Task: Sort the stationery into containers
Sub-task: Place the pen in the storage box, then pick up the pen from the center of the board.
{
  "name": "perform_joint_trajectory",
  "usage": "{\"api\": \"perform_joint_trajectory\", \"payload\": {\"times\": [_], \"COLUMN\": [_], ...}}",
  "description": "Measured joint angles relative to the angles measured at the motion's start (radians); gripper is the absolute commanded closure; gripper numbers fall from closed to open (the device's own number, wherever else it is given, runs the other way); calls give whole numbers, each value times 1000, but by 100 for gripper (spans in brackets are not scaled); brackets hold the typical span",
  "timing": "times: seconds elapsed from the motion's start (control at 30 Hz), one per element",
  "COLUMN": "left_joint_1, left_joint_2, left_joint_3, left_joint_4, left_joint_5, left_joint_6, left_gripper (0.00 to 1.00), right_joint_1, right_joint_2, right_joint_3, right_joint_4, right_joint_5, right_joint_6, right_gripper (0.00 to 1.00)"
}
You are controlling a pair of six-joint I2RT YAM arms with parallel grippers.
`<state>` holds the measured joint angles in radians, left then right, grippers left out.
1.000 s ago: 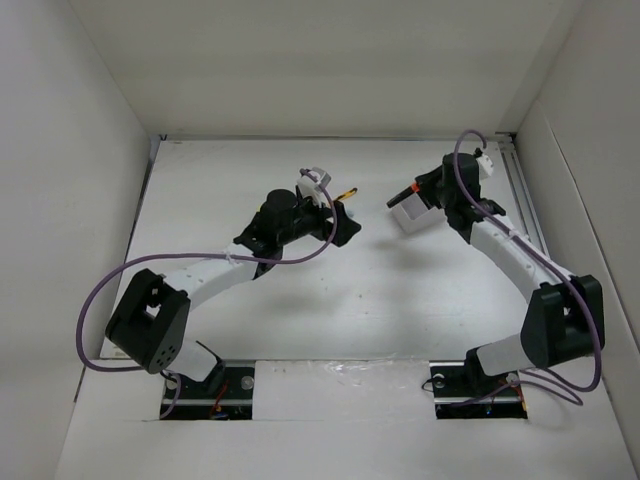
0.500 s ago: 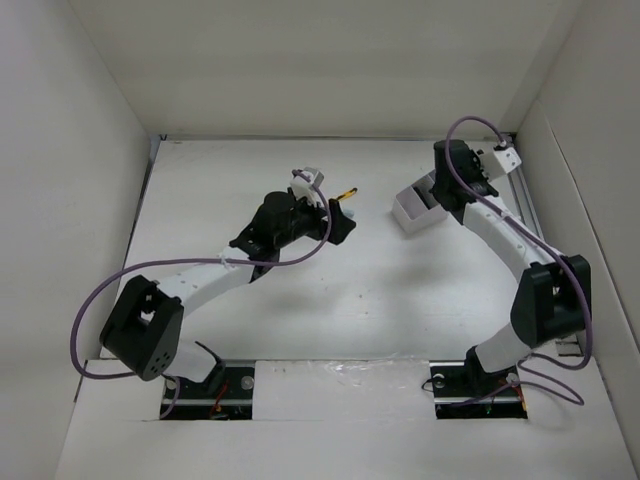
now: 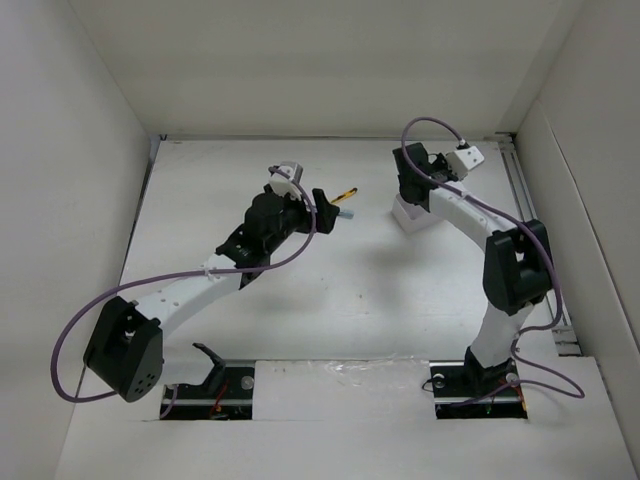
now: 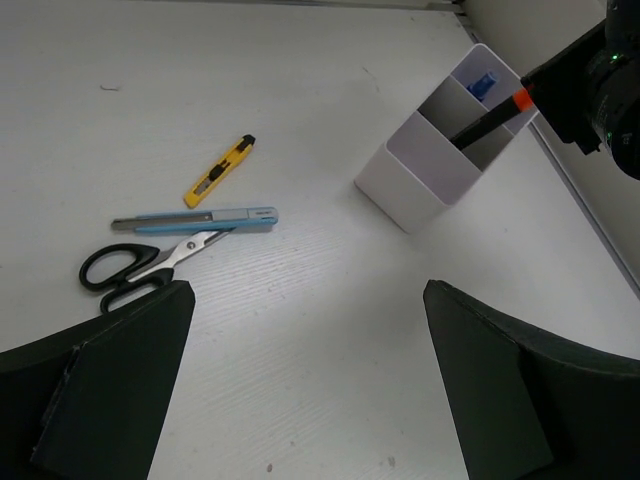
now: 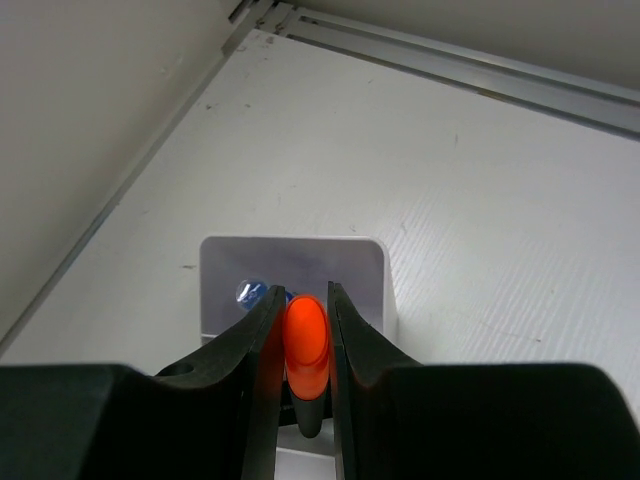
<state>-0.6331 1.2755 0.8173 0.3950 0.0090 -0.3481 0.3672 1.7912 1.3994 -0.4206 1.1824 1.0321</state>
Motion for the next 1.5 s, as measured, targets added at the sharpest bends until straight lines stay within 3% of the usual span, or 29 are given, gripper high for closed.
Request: {"api": "perform_joint_trajectory", "payload": {"times": [0.03,0.17,0.2,0.3,0.43,0.57,0.6,0.63,0.67,0.7,0.73,0.8,0.9,0.93,1.03,1.13,1.5], "left_joint_1": [0,0,0,0,11,56,64,69,79,87,103,147,229,253,297,332,372], "left_joint_2": [0,-1,-1,0,1,6,9,13,19,27,39,65,154,188,272,328,513], "left_joint_3": [0,-5,-5,-5,-5,-5,-4,-3,1,5,12,33,100,119,135,135,272], "left_joint_4": [-8,-37,-46,-63,-98,-123,-124,-127,-130,-132,-137,-159,-199,-215,-258,-311,-424], "left_joint_5": [-12,-68,-79,-108,-169,-235,-255,-269,-277,-278,-282,-261,-261,-269,-280,-269,-255], "left_joint_6": [-2,-8,-10,-13,-14,-17,-17,-17,-19,-22,-20,-36,-58,-72,-107,-126,-106], "left_gripper": [0,0,0,0,0,0,2,11,24,64,68,68,49,35,24,22,22], "right_joint_1": [3,14,19,35,72,116,125,134,142,150,157,156,164,174,218,243,250], "right_joint_2": [22,83,96,122,124,71,40,-3,-59,-120,-202,-326,-496,-540,-618,-655,-669], "right_joint_3": [15,66,79,112,126,109,91,62,24,-12,-51,-124,-262,-303,-384,-441,-497], "right_joint_4": [-16,-119,-150,-229,-283,-257,-233,-200,-159,-128,-79,27,107,132,171,195,258], "right_joint_5": [8,63,71,96,112,82,65,32,-23,-79,-166,-306,-501,-550,-657,-724,-838], "right_joint_6": [14,106,133,209,255,217,192,159,128,89,45,17,-11,-16,-24,-34,-47], "right_gripper": [100,75,63,49,39,37,39,43,64,99,100,100,99,95,77,69,67]}}
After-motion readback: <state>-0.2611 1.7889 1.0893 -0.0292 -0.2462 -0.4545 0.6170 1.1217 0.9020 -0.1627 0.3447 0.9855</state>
